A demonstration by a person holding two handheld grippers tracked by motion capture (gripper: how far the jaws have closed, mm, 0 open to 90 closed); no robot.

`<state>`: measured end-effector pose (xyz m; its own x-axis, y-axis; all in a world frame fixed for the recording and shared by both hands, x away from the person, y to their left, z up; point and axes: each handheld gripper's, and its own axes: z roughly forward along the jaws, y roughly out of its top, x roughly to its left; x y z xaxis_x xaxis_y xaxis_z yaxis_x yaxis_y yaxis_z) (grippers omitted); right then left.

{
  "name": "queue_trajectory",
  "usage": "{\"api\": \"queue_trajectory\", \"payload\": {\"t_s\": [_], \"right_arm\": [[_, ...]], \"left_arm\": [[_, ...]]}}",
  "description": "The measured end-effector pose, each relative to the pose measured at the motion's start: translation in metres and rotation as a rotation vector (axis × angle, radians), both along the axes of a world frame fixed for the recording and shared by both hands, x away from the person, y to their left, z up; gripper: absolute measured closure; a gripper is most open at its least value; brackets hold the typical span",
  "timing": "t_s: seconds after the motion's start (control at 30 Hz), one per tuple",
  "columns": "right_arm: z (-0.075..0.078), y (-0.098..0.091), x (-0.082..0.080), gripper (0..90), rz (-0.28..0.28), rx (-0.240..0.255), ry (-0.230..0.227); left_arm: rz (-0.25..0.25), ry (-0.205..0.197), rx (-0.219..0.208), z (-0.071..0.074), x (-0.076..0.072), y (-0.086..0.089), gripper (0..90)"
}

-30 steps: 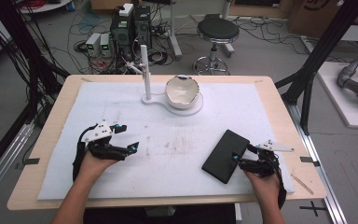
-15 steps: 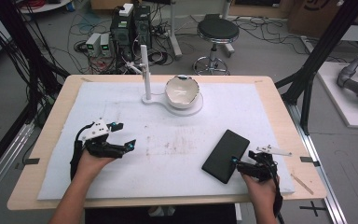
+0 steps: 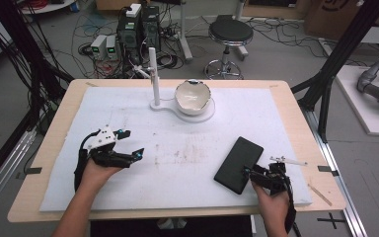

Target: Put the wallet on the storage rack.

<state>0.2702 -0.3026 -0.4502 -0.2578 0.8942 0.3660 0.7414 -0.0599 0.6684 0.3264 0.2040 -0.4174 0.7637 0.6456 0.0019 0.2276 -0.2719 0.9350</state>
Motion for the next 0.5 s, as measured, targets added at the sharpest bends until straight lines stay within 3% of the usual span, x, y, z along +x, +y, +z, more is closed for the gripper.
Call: {"api": "queue_trajectory", "payload": {"t_s": [0.07,0.2,0.43,0.5], "right_arm": [[-0.0007,-0.0003,0.0013,62.2,0.030,0.021,-0.011],[0.0027,0.0051,0.0016,74.3,0.057,-0.016,-0.040],[0.0047,0.0004,0.0035,82.3,0.078,0.002,-0.033],[0.0049,-0.0004,0.0039,83.2,0.098,0.001,-0.051]], "left_arm": [[-0.002,0.003,0.009,-0.0011,0.0004,-0.0010,15.5],[0.006,0.002,0.030,-0.0031,-0.0002,-0.0028,15.5],[0.005,0.007,0.027,-0.0040,0.0004,-0.0016,15.5],[0.006,0.007,0.028,-0.0039,0.0007,-0.0010,15.5]]}}
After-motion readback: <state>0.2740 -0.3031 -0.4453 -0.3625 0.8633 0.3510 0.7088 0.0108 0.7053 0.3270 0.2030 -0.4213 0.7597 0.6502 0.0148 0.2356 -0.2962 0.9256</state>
